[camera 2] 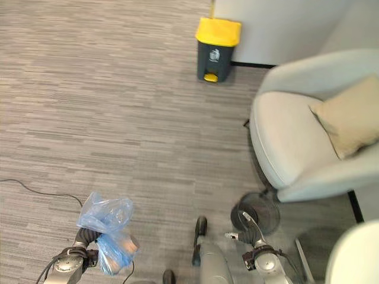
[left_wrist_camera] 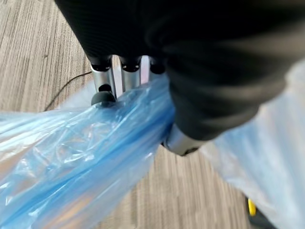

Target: Gather garbage on tea table into small bin, then transfer packed bag to large trash can.

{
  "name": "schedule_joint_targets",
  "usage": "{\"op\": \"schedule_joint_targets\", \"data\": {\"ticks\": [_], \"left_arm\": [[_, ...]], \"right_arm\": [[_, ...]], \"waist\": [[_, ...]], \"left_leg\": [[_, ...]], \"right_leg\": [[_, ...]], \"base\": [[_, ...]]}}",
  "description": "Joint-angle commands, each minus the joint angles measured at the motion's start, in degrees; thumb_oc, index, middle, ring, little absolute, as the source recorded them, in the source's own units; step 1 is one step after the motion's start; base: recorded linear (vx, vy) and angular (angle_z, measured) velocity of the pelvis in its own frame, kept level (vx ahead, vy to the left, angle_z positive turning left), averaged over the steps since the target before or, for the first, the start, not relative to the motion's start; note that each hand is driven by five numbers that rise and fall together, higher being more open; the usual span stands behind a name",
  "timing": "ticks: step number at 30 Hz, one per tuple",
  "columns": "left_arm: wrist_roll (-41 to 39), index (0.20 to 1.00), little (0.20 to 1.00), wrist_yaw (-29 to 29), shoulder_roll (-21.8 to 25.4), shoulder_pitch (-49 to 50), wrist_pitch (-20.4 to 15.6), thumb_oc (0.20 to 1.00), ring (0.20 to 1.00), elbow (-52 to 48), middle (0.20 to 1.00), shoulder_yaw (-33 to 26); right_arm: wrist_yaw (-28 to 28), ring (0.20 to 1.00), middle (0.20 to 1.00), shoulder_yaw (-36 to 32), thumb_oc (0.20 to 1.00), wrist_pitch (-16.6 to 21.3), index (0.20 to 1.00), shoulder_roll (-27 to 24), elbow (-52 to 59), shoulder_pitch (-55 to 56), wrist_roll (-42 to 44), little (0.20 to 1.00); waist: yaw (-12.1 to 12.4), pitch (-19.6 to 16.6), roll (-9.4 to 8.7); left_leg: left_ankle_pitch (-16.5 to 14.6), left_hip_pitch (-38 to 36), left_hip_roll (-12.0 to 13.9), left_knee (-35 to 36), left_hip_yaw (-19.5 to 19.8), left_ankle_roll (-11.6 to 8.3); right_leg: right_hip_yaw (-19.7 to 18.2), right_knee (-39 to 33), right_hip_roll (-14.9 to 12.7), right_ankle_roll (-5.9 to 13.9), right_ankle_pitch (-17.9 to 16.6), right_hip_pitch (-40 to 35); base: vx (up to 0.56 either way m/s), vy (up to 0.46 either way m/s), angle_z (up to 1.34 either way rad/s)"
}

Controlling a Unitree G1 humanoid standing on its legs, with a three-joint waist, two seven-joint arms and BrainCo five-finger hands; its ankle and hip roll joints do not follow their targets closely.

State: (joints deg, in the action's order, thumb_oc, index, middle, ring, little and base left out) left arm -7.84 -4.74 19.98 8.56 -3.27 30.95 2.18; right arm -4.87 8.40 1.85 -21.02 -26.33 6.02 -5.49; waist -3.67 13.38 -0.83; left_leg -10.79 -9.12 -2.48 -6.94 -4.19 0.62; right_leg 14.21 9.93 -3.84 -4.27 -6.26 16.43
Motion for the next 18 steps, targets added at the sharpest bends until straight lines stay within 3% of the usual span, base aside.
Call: {"op": "schedule_joint_targets", "data": {"ticks": [1,2,3,4,5,8,10,14,17,18], "left_arm": [[-0.58,0.2,0.2,0.33,3.36,-1.28,-2.78,0.2,0.2,-4.73,0.2,-1.07],[-0.79,0.2,0.2,0.11,3.34,-2.04,-3.06,0.2,0.2,-4.36,0.2,-0.72],[-1.13,0.2,0.2,0.09,3.46,-2.88,-3.12,0.2,0.2,-4.18,0.2,-0.06],[-0.79,0.2,0.2,0.36,3.63,-3.15,-3.17,0.2,0.2,-4.22,0.2,0.47],[-0.63,0.2,0.2,0.39,3.95,-3.12,-3.25,0.2,0.2,-4.27,0.2,0.46],[-0.92,0.2,0.2,0.16,4.04,-2.48,-3.1,0.2,0.2,-5.12,0.2,-0.22],[-1.16,0.2,0.2,-0.01,3.81,-2.0,-3.17,0.2,0.2,-5.69,0.2,-0.47],[-0.84,0.2,0.2,0.49,3.48,-0.28,-3.04,0.2,0.2,-6.2,0.2,-1.67],[-0.69,0.2,0.2,0.04,5.09,-1.09,-3.02,0.2,0.2,-6.81,0.2,-2.28],[-0.67,0.2,0.2,-0.09,5.12,-1.21,-3.01,0.2,0.2,-6.81,0.2,-2.31]], "right_arm": [[-1.58,1.0,1.0,-1.27,1.0,1.83,1.0,-2.51,2.12,-0.15,2.18,1.0],[-1.96,1.0,1.0,-1.58,1.0,2.02,1.0,-3.3,1.8,-0.31,2.59,1.0],[-2.25,1.0,1.0,-1.74,1.0,1.87,1.0,-3.8,1.36,-0.62,3.19,1.0],[-2.14,1.0,1.0,-2.07,1.0,1.96,1.0,-3.87,1.14,-0.76,3.79,1.0],[-2.43,1.0,1.0,-2.72,1.0,2.09,1.0,-3.94,0.61,-0.93,4.36,1.0],[-2.99,1.0,1.0,-2.95,1.0,1.97,1.0,-2.98,-0.6,-0.92,5.68,1.0],[-3.15,1.0,1.0,-3.03,1.0,1.82,1.0,-2.24,-1.31,-0.84,6.28,1.0],[-1.98,1.0,1.0,-2.74,1.0,1.63,1.0,-0.97,-2.26,-0.93,5.35,1.0],[-1.27,1.0,1.0,-1.82,1.0,1.19,1.0,0.15,-2.07,-3.25,5.13,1.0],[-1.21,1.0,1.0,-1.72,1.0,1.11,1.0,0.26,-2.07,-3.45,5.08,1.0]], "waist": [[-1.82,-2.96,-2.3],[-2.15,-2.93,-2.23],[-1.81,-2.21,-2.65],[-1.4,-1.81,-3.42],[-0.42,-1.29,-4.04],[1.7,-0.77,-3.51],[2.67,-0.75,-3.39],[3.55,-2.57,-3.44],[4.59,-3.16,-4.12],[4.52,-3.14,-4.06]], "left_leg": [[1.19,6.35,6.36,-13.48,-1.9,-4.86],[4.18,7.64,7.39,-17.26,-2.38,-5.23],[3.93,10.79,7.48,-19.8,-2.34,-4.17],[1.27,14.76,6.53,-17.57,-2.8,-2.88],[2.06,20.06,5.73,-12.53,-3.37,-3.01],[9.91,24.88,4.86,-4.97,-1.5,-4.46],[11.73,26.72,4.58,-3.87,-0.68,-4.92],[9.38,23.31,3.2,-2.43,-0.46,-3.32],[5.8,19.3,1.78,-2.17,-2.75,0.29],[5.3,18.31,1.53,-1.83,-2.79,0.69]], "right_leg": [[-2.25,0.24,-1.67,8.13,8.35,-3.29],[-2.79,-0.67,0.0,6.69,9.74,-5.09],[-3.68,-1.41,0.41,6.16,10.95,-6.86],[-4.25,-2.73,-0.13,6.63,11.61,-8.69],[-4.94,-4.3,-0.59,7.2,12.05,-10.81],[-6.2,-5.88,0.74,7.39,12.73,-14.04],[-7.02,-6.18,1.11,7.64,13.41,-15.69],[-9.0,-5.44,-0.62,9.3,14.39,-17.95],[-11.61,4.8,-2.8,11.73,13.1,-14.73],[-11.62,6.36,-2.86,12.01,12.02,-13.47]], "base": [[0.31,-0.236,-0.11],[0.35,-0.212,-0.21],[0.43,-0.172,-0.27],[0.45,-0.045,-0.48],[0.41,0.035,-0.47],[0.26,0.071,-0.45],[0.28,0.126,-0.73],[0.35,0.22,-0.98],[0.43,0.296,-0.63],[0.28,0.165,0.16]]}}
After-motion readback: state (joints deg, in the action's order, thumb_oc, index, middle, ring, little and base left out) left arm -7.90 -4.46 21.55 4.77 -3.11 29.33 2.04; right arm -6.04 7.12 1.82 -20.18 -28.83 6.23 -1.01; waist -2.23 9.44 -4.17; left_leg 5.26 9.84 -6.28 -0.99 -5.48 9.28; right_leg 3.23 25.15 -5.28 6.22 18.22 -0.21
